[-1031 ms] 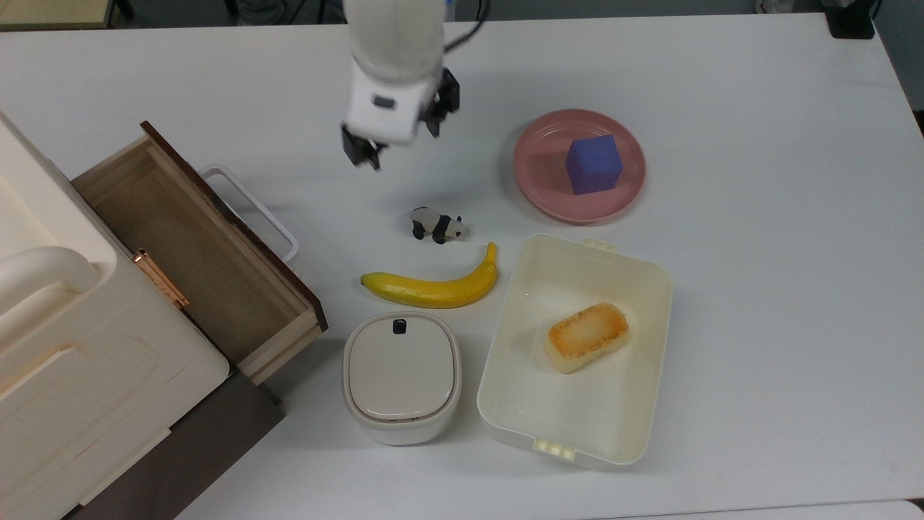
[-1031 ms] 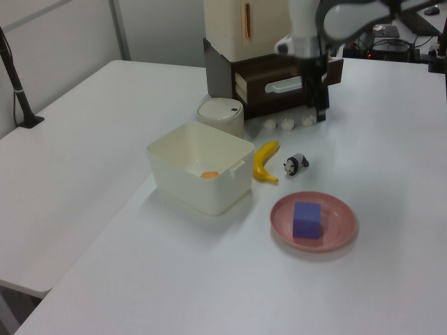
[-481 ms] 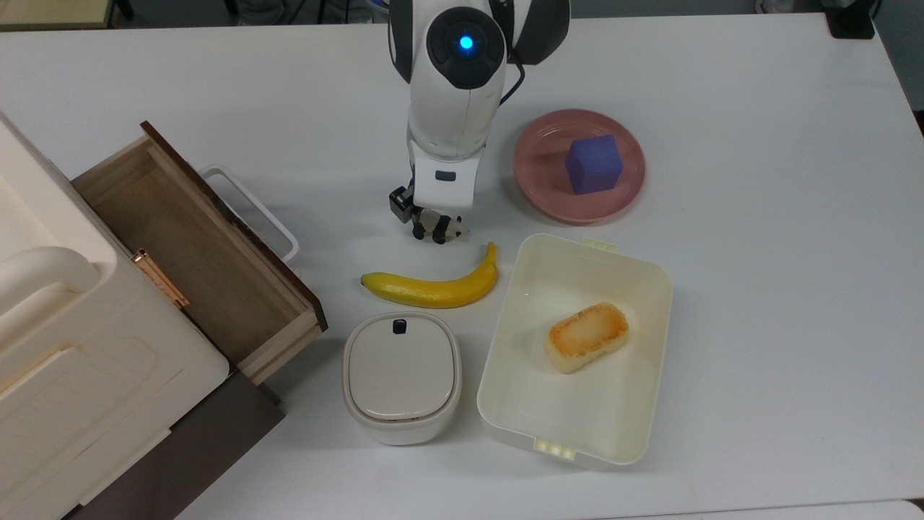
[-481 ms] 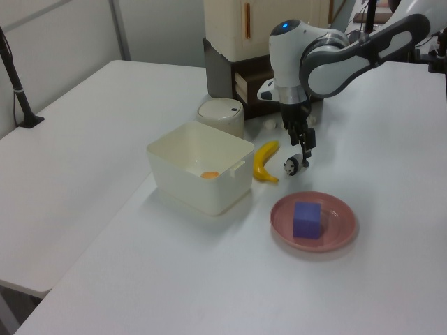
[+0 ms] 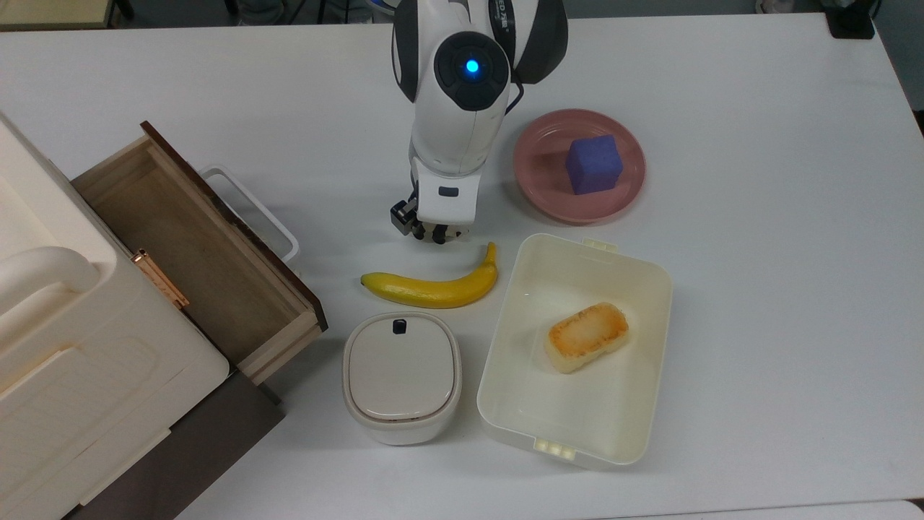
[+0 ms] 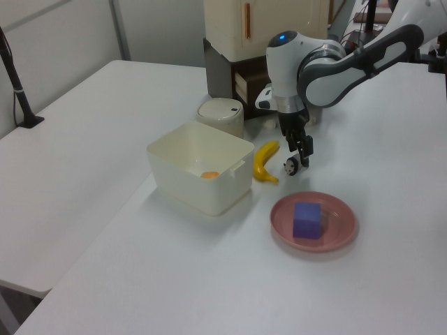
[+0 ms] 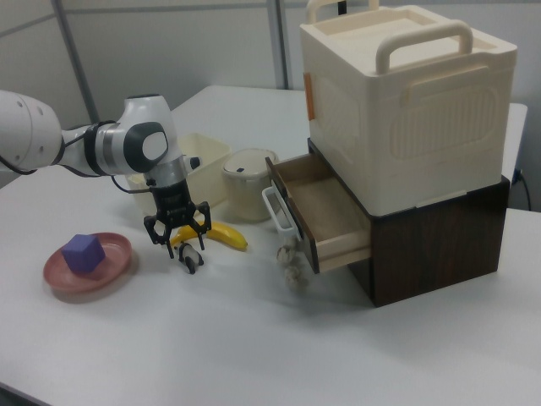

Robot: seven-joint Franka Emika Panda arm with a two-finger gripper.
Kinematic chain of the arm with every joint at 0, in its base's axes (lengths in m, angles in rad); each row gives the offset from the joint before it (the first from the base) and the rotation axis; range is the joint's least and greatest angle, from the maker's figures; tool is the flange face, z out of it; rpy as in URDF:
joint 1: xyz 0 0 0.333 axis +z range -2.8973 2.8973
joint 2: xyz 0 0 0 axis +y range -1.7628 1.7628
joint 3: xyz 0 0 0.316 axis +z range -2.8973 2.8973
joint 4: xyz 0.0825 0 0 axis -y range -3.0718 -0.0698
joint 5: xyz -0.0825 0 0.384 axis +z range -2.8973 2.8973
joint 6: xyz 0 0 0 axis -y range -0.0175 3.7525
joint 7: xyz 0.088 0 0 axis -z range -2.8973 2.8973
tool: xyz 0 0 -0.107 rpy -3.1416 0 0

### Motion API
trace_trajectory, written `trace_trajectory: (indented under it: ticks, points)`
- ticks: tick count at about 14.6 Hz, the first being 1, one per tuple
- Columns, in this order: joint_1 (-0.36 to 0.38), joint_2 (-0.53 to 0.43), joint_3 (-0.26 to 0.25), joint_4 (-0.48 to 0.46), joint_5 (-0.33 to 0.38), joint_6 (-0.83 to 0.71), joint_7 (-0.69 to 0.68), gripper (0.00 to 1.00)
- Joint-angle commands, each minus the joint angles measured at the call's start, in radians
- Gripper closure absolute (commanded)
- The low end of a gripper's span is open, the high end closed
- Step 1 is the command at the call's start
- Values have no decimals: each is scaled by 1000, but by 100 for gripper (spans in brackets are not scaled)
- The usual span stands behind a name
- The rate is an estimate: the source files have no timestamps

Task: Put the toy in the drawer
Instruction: 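Close the gripper on the panda toy and lift it, then carry the held panda toy over the open wooden drawer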

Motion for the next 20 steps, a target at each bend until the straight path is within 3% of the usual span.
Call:
trace_trajectory:
  ticks: [1,6,16,20]
  points:
    - [34,6,-23,-7,-27,19,-12,49]
    - [36,6,-23,-7,-33,18,-11,59]
    - [27,-82,-46,71,-28,-73,-20,60]
    - [33,-42,-45,48,-27,-62,-12,31]
